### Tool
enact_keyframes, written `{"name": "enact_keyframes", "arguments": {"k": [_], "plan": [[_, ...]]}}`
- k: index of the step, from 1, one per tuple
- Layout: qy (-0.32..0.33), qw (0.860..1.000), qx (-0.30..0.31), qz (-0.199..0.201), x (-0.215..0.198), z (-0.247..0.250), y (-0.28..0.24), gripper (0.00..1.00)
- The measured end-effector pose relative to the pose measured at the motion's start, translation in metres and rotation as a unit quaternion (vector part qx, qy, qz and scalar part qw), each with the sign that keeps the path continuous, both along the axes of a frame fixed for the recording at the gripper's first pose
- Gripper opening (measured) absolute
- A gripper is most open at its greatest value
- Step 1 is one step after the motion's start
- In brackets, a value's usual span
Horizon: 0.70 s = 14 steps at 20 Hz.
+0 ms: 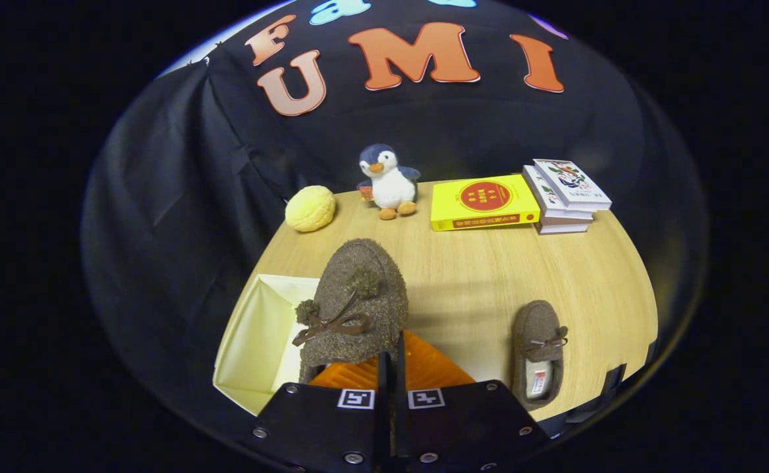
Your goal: Open the storage box then place both shoes into the box .Put the left shoe in first, then the right shoe, with the right side of both shoes facing outward in a uniform manner.
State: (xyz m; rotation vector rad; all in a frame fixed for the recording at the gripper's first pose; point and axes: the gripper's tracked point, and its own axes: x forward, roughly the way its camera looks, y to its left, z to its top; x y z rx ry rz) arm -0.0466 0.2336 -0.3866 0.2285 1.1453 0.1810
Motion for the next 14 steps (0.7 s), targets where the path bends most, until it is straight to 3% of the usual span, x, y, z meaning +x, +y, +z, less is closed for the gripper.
{"name": "enact_keyframes", "arguments": {"k": [3,8,14], "plan": [[0.011,0.999,0.031,0.029,-0.004,0.006,0.049,0.04],[0.057,0.996,0.034,0.056,-0.024,-0.029,0.110,0.04],[0.130,0.991,0.010,0.044,-0.045,-0.087,0.154,0.04]]}}
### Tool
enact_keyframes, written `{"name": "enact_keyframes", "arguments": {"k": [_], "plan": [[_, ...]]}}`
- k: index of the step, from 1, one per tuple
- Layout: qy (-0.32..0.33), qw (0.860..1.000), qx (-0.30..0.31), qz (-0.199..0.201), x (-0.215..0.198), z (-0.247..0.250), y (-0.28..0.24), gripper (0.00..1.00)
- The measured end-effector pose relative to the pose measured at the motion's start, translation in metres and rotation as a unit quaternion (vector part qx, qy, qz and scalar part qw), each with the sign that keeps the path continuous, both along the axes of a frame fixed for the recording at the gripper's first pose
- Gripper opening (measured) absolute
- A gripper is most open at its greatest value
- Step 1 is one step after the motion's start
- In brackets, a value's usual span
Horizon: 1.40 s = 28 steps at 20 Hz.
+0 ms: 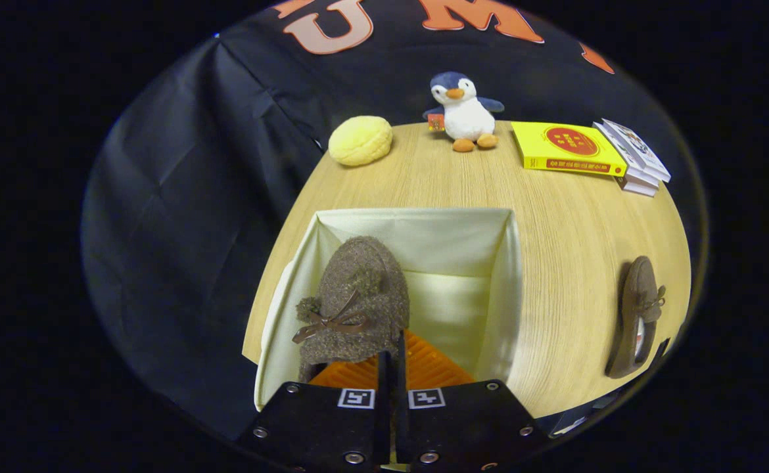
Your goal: Open the storage box then place both shoes into the box .Put the left shoe in first, then the right shoe, with the right side of both shoes facing outward in a uniform manner.
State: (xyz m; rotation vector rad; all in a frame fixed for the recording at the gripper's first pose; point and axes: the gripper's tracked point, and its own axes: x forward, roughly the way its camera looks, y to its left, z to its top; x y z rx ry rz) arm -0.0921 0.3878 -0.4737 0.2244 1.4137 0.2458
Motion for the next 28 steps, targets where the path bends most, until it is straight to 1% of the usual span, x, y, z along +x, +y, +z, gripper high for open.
{"name": "enact_keyframes", "arguments": {"k": [3,6,8,9,11,13,14,15,16,17,18,19,20,21,22,24,25,26,28], "plan": [[0.041,0.999,-0.015,-0.025,-0.011,-0.028,0.013,0.04],[0.079,0.996,-0.025,-0.038,-0.025,-0.051,0.025,0.05],[0.099,0.994,-0.017,-0.039,-0.035,-0.060,0.033,0.05],[0.108,0.994,-0.007,-0.033,-0.040,-0.061,0.037,0.05],[0.099,0.995,0.023,-0.016,-0.037,-0.053,0.043,0.10],[0.093,0.994,0.049,-0.003,-0.040,-0.036,0.043,0.22],[0.092,0.994,0.053,0.004,-0.043,-0.027,0.036,0.34],[0.083,0.994,0.064,0.005,-0.043,-0.016,0.032,0.38],[0.076,0.994,0.076,0.009,-0.040,-0.003,0.028,0.47],[0.065,0.994,0.087,0.015,-0.038,0.012,0.021,0.53],[0.048,0.994,0.094,0.020,-0.034,0.025,0.010,0.62],[0.027,0.995,0.095,0.025,-0.028,0.039,-0.004,0.66],[0.002,0.995,0.093,0.029,-0.023,0.051,-0.022,0.72],[-0.022,0.995,0.087,0.033,-0.016,0.062,-0.043,0.75],[-0.045,0.995,0.078,0.034,-0.013,0.069,-0.066,0.80],[-0.079,0.995,0.045,0.032,-0.010,0.070,-0.117,0.86],[-0.088,0.995,0.028,0.027,-0.011,0.067,-0.145,0.88],[-0.094,0.995,0.011,0.023,-0.013,0.062,-0.174,0.90],[-0.089,0.995,-0.042,0.012,-0.022,0.049,-0.238,0.93]]}}
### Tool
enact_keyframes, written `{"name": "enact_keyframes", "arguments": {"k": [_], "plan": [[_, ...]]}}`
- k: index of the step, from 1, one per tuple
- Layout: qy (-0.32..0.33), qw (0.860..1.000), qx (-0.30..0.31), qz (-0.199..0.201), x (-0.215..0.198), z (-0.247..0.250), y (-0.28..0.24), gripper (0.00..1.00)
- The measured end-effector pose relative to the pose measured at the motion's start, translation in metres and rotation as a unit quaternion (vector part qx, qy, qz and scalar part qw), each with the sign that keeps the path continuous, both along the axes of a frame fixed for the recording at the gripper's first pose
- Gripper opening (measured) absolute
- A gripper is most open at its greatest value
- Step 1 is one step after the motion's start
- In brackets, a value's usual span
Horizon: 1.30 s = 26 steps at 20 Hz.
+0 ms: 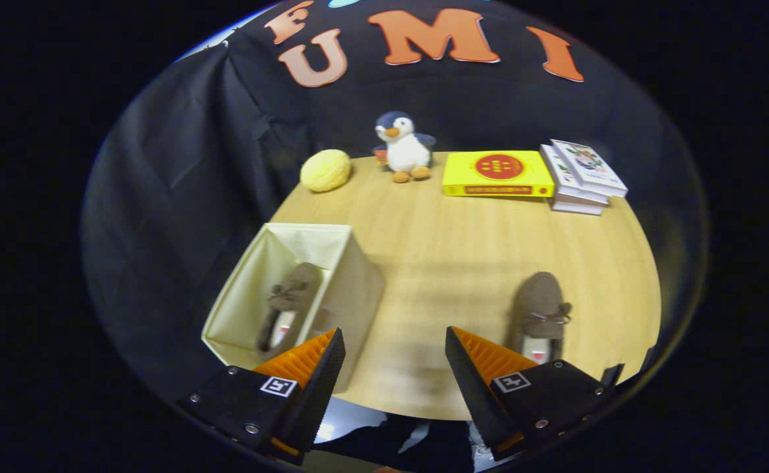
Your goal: Open the storage box then place both shoes into the box .Put the left shoe in first, then the right shoe, with the right side of both shoes facing outward in a uniform manner.
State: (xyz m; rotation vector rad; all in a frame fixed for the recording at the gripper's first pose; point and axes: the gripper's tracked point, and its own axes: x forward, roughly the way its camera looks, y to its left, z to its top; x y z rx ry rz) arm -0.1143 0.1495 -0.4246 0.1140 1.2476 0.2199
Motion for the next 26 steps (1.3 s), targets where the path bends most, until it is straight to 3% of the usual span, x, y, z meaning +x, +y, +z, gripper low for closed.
{"name": "enact_keyframes", "arguments": {"k": [4,7,10,14,15,19,20,22,24,26], "plan": [[0.015,0.998,-0.058,-0.020,-0.028,-0.034,-0.093,0.94],[0.041,0.995,-0.081,-0.029,-0.044,-0.064,-0.137,0.88],[0.021,0.996,-0.079,-0.021,-0.032,-0.088,-0.151,0.76],[0.011,0.996,-0.082,-0.029,-0.017,-0.125,-0.165,0.49],[0.009,0.997,-0.077,-0.026,-0.012,-0.132,-0.164,0.47],[-0.009,0.997,-0.080,-0.019,0.002,-0.145,-0.162,0.29],[-0.015,0.996,-0.090,-0.021,0.004,-0.148,-0.165,0.19],[-0.021,0.996,-0.091,-0.014,0.003,-0.153,-0.163,0.10],[-0.022,0.995,-0.095,-0.011,0.004,-0.153,-0.165,0.07],[-0.009,0.995,-0.092,-0.034,0.002,-0.149,-0.165,0.04]]}}
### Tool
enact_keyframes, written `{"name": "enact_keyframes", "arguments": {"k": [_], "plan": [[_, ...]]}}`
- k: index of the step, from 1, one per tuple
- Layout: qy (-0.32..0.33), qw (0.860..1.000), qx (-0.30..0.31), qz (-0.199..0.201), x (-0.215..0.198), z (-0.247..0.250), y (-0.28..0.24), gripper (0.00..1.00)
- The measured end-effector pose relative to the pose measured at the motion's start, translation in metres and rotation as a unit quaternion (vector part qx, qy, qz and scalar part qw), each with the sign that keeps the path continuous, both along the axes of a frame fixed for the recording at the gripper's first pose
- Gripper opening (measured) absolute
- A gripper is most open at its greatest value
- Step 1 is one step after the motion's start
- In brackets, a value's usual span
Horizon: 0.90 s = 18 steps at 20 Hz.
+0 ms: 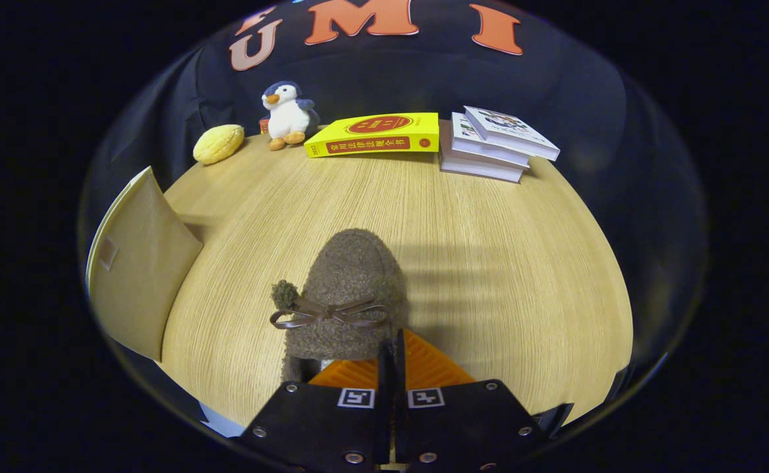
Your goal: Open the storage box then place both shoes into the box .Put the left shoe in first, then the right shoe, with the right side of both shoes facing outward in a uniform manner.
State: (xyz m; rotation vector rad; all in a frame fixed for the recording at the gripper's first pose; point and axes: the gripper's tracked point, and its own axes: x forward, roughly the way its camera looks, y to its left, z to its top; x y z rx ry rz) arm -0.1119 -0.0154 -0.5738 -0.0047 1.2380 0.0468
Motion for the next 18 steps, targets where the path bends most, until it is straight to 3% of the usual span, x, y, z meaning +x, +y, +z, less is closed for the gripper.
{"name": "enact_keyframes", "arguments": {"k": [8,18], "plan": [[0.008,0.994,0.010,-0.113,-0.004,0.075,0.034,0.04],[-0.029,0.994,0.036,-0.103,0.030,0.173,0.158,0.03]]}}
